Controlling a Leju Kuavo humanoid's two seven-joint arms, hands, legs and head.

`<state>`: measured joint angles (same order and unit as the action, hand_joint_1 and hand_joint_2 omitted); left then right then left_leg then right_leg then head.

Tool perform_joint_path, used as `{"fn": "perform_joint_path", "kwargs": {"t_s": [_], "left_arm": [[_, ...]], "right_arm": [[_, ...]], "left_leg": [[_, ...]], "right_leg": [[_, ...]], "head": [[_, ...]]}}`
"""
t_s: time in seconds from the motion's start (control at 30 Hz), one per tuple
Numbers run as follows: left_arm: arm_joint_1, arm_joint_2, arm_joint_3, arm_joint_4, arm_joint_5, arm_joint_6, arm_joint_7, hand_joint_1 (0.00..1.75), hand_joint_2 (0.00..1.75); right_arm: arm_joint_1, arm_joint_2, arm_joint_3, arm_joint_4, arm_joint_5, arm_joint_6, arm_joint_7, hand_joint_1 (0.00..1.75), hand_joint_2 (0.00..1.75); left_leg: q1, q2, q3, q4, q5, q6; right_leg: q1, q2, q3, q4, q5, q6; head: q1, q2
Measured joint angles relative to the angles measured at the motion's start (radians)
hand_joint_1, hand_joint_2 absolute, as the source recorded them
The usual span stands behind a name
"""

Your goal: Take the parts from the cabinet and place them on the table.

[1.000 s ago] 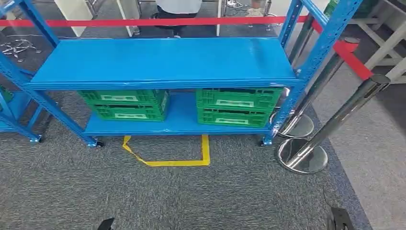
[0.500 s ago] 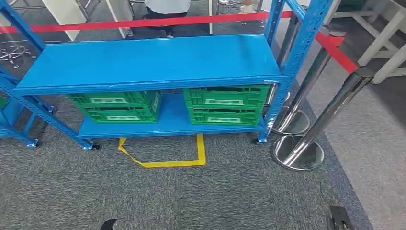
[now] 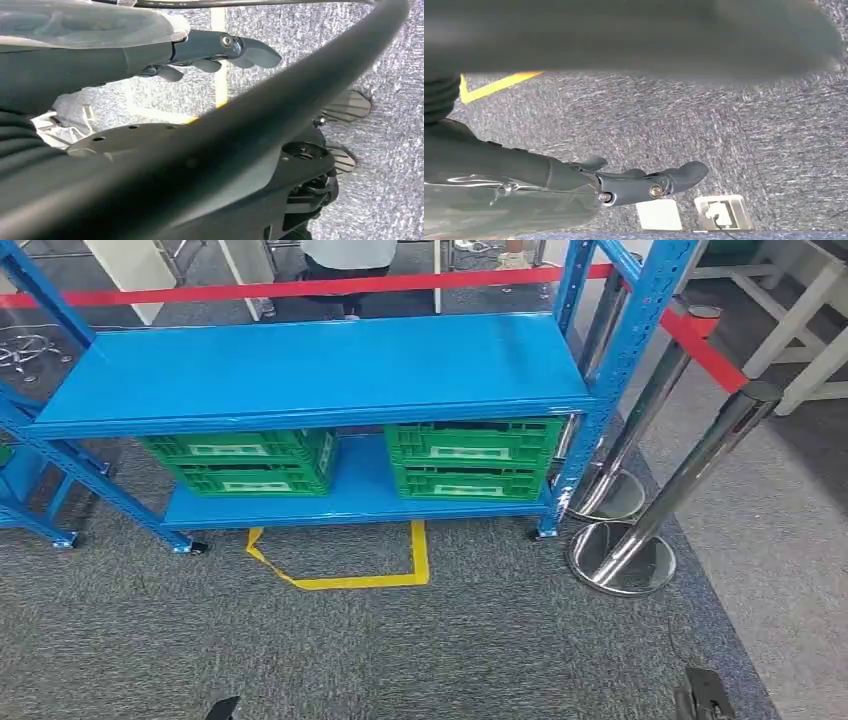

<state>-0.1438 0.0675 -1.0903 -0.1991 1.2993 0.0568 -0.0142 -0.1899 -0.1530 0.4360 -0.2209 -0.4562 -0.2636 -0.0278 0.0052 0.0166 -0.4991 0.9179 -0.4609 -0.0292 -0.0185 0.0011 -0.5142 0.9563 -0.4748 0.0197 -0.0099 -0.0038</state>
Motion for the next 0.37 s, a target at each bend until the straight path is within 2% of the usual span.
{"fn": "perform_joint_path", "kwargs": {"t_s": [0.17,0.37], "left_arm": [[0.002,0.0,0.0,0.0,-0.015,0.0,0.005,0.0,1.75],[0.031,-0.005,0.046,-0.003,-0.161,-0.003,0.005,0.0,1.75]], "right_arm": [[0.002,0.0,0.004,0.0,0.0,0.002,0.003,0.0,1.75],[0.036,0.012,-0.004,-0.003,0.051,0.033,0.007,0.0,1.75]], "left_leg": [[-0.001,0.0,0.0,0.001,-0.001,0.001],[-0.001,0.0,0.0,0.001,-0.002,0.002]], "right_leg": [[0.0,0.0,0.001,-0.001,0.0,0.0],[-0.001,0.0,0.001,-0.002,0.0,0.0]], "head": [[0.0,0.0],[0.0,0.0]]}}
